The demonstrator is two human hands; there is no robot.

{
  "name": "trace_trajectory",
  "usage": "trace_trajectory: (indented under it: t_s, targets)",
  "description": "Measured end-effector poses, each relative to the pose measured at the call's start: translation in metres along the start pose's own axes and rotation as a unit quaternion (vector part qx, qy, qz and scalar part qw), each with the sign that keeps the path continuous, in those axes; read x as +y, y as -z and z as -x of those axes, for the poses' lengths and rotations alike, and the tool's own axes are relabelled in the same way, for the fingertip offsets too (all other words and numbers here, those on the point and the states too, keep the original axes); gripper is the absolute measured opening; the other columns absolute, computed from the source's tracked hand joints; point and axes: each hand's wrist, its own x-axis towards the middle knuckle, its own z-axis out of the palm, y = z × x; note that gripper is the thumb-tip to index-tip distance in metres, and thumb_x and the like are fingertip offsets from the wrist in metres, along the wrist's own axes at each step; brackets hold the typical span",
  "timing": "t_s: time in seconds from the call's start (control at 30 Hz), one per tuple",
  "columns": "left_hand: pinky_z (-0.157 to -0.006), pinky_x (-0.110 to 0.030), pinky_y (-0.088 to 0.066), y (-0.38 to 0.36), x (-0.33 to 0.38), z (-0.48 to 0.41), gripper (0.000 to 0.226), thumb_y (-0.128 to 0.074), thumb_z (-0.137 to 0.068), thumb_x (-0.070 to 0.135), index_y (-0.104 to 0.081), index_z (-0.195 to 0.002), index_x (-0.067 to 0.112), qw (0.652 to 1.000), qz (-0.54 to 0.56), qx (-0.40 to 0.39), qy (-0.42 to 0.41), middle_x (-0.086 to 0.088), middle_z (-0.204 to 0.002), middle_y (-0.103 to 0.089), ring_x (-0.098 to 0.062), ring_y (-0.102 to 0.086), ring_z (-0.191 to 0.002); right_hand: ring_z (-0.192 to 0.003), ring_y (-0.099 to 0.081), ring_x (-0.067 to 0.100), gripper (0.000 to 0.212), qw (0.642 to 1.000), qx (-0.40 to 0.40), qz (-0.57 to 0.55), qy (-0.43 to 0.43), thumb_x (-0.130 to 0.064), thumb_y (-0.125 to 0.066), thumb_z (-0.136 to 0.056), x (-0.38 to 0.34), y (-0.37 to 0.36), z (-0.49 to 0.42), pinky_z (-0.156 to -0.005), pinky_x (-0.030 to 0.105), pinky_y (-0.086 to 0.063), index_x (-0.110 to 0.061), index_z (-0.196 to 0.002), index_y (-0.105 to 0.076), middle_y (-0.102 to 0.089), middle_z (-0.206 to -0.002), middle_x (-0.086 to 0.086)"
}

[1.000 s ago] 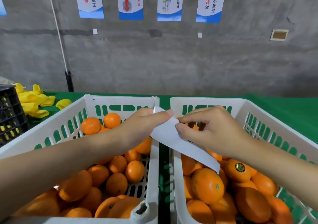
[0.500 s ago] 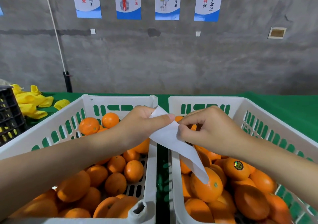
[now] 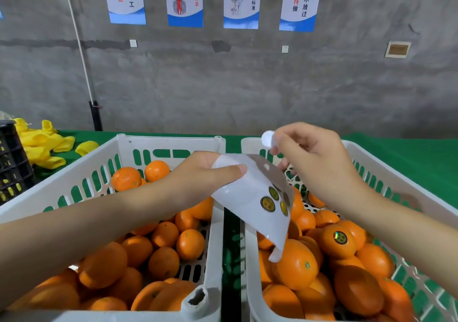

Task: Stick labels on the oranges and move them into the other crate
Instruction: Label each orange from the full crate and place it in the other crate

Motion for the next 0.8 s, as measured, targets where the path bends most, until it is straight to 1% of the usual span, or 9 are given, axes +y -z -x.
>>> trace_trajectory:
  t_s: [0.1,0.2,0.23,0.3,0.4,0.53,0.63,0.7,0.8]
  targets:
    - [-0.068,-0.021,-0.057,0.001,-0.002,0.001,0.019,-0.067,-0.091,0.030,-0.077,-0.091,0.014,0.996,-0.012,-0.089,-0.016,-0.005,-0.090,-0.079,-0.013,-0.074,-0.080,-0.089,-0.064,0.007,0.016,0.998,0.011,-0.053,-0.019,-0.034,-0.053,-0.099,-0.004,-0.001,0.000,-0.079,0.032,-0.052,-0.031,-0.107,-0.067,-0.069,-0.095,-0.014]
    - [-0.074,-0.025,-0.058,0.001,-0.004,0.001,0.021,-0.070,-0.090,0.036,-0.078,-0.090,0.016,0.986,-0.033,-0.162,-0.030,-0.005,-0.095,-0.078,-0.016,-0.074,-0.086,-0.107,-0.055,-0.011,0.035,0.998,-0.050,-0.034,-0.015,-0.053,-0.044,-0.099,-0.004,-0.003,0.006,-0.087,0.022,-0.044,-0.043,-0.132,-0.050,-0.061,-0.110,-0.029]
    - [-0.075,-0.025,-0.058,0.000,-0.004,0.001,0.021,-0.070,-0.089,0.037,-0.078,-0.090,0.017,0.984,-0.030,-0.172,-0.032,-0.005,-0.095,-0.078,-0.016,-0.074,-0.087,-0.107,-0.053,-0.014,0.038,0.996,-0.083,-0.040,-0.018,-0.059,-0.040,-0.097,-0.004,-0.004,0.008,-0.085,0.020,-0.041,-0.048,-0.133,-0.046,-0.061,-0.109,-0.030]
    - [-0.075,-0.027,-0.057,0.000,-0.005,-0.001,0.025,-0.071,-0.086,0.039,-0.078,-0.090,0.015,0.984,-0.026,-0.174,-0.036,-0.006,-0.095,-0.078,-0.017,-0.074,-0.088,-0.093,-0.059,-0.009,0.036,0.990,-0.120,-0.069,-0.029,-0.061,-0.037,-0.094,-0.005,-0.006,0.010,-0.079,0.019,-0.040,-0.049,-0.124,-0.052,-0.066,-0.095,-0.022]
    - [-0.073,-0.025,-0.057,0.000,-0.008,-0.004,0.028,-0.072,-0.088,0.034,-0.077,-0.090,0.006,0.988,-0.026,-0.144,-0.055,-0.009,-0.092,-0.078,-0.016,-0.073,-0.084,-0.068,-0.057,-0.007,0.032,0.988,-0.127,-0.069,-0.052,-0.055,-0.037,-0.099,-0.004,-0.011,0.012,-0.064,0.012,-0.041,-0.038,-0.106,-0.064,-0.063,-0.072,-0.023]
    - [-0.075,-0.030,-0.055,0.001,-0.010,-0.005,0.046,-0.063,-0.091,0.045,-0.077,-0.088,0.001,0.991,-0.031,-0.104,-0.080,-0.016,-0.089,-0.076,-0.021,-0.070,-0.080,-0.081,-0.067,0.002,0.045,0.976,-0.194,-0.035,-0.092,-0.057,-0.034,-0.100,0.001,-0.016,0.014,-0.075,0.026,-0.047,-0.033,-0.095,-0.071,-0.073,-0.086,-0.013]
    - [-0.074,-0.023,-0.053,0.006,-0.012,-0.013,0.054,-0.050,-0.096,0.055,-0.081,-0.080,0.014,0.997,-0.031,-0.009,-0.067,-0.004,-0.086,-0.078,-0.009,-0.069,-0.075,-0.080,-0.068,0.003,0.055,0.972,-0.210,-0.018,-0.105,-0.061,-0.030,-0.098,0.002,-0.017,0.014,-0.077,0.029,-0.049,-0.028,-0.091,-0.073,-0.074,-0.085,-0.011]
    - [-0.069,-0.023,-0.052,0.015,-0.015,-0.025,0.056,-0.038,-0.103,0.051,-0.081,-0.076,0.027,0.997,-0.032,0.045,-0.044,0.004,-0.089,-0.078,-0.008,-0.068,-0.072,-0.082,-0.068,0.006,0.060,0.972,-0.203,0.000,-0.115,-0.065,-0.027,-0.097,0.003,-0.017,0.013,-0.081,0.033,-0.051,-0.027,-0.090,-0.073,-0.074,-0.087,-0.008]
    - [-0.060,-0.025,-0.048,0.038,-0.029,-0.040,0.043,-0.038,-0.106,0.040,-0.075,-0.089,0.023,0.995,-0.067,0.068,0.032,-0.001,-0.097,-0.075,-0.016,-0.067,-0.074,-0.081,-0.067,0.005,0.057,0.975,-0.188,0.009,-0.115,-0.063,-0.026,-0.099,0.003,-0.018,0.013,-0.078,0.032,-0.049,-0.032,-0.088,-0.072,-0.073,-0.085,-0.010]
